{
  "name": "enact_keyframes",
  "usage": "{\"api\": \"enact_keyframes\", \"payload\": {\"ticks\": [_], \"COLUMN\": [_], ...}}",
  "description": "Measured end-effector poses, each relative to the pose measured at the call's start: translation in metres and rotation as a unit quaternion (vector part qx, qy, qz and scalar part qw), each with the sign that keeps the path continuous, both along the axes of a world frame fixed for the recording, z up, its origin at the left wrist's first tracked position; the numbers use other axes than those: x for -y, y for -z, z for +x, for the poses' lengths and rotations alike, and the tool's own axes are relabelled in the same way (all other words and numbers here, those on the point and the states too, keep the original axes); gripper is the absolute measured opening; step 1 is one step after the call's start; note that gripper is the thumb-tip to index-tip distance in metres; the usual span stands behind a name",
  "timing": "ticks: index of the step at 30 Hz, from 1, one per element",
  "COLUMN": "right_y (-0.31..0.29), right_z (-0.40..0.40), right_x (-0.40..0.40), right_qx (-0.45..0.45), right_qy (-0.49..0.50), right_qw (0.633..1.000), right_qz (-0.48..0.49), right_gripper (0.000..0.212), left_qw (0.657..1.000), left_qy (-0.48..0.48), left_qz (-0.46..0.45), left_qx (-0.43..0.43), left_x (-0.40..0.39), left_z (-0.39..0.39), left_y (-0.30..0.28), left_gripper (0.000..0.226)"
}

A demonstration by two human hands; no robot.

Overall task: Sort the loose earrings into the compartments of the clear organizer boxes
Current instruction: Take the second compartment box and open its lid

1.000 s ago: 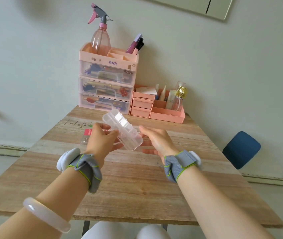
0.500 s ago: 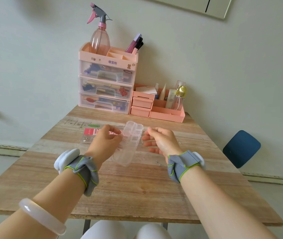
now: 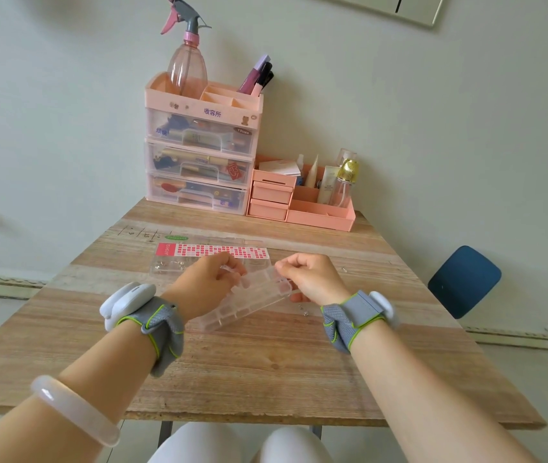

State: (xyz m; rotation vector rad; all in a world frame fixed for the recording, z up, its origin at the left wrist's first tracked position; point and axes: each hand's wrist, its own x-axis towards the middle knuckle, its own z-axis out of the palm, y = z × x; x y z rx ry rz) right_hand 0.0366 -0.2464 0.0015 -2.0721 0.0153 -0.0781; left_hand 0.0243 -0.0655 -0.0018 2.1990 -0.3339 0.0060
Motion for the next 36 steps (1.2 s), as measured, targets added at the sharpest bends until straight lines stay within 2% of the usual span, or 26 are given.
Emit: {"api": "enact_keyframes", "payload": {"ticks": [3,5,6,9,10,12,16,19,23,25,30,36], "right_y": [0.000,0.001,0.001,0.003,0.003,0.003,0.005,0.002,-0.003,-0.002,-0.004,0.008], "right_z": [-0.001,-0.002,-0.002,-0.003,-0.003,-0.003,-0.002,-0.006,-0.010,-0.009,-0.010,0.000], "right_x": [0.001,0.002,0.002,0.002,0.002,0.003,0.007,0.008,0.008,0.009,0.009,0.005], "right_qx": [-0.015,-0.022,-0.024,-0.026,-0.028,-0.027,-0.014,-0.016,-0.068,-0.068,-0.032,0.045], "right_qy": [-0.020,-0.019,-0.017,-0.014,-0.013,-0.014,-0.028,-0.085,-0.178,-0.197,-0.196,-0.136], "right_qw": [1.000,1.000,1.000,0.999,0.999,1.000,0.998,0.994,0.978,0.971,0.972,0.980], "right_qz": [-0.002,0.001,0.004,0.016,0.018,0.006,-0.056,-0.066,-0.091,-0.120,-0.123,-0.135], "right_gripper": [0.015,0.014,0.014,0.017,0.018,0.020,0.016,0.013,0.043,0.051,0.032,0.012], "left_qw": [1.000,0.999,0.999,0.993,0.990,0.986,0.987,0.989,0.991,0.991,0.992,0.993], "left_qy": [0.003,0.011,0.016,0.047,0.054,0.055,0.040,0.033,0.013,0.006,0.001,-0.019], "left_qz": [0.007,0.031,0.051,0.110,0.129,0.156,0.150,0.140,0.125,0.118,0.098,0.064], "left_qx": [0.003,0.005,0.005,-0.006,-0.004,0.013,0.041,0.046,0.052,0.058,0.078,0.093], "left_x": [-0.001,-0.001,0.000,0.002,0.004,0.005,0.002,0.000,-0.001,-0.002,-0.002,0.003], "left_z": [0.002,0.001,-0.001,-0.005,-0.007,-0.006,-0.001,0.002,0.004,0.005,0.003,0.003], "left_y": [0.003,0.004,0.004,0.002,0.000,0.001,0.004,0.005,0.008,0.010,0.012,0.014], "left_gripper": [0.020,0.007,0.014,0.064,0.073,0.079,0.061,0.046,0.035,0.033,0.027,0.012]}}
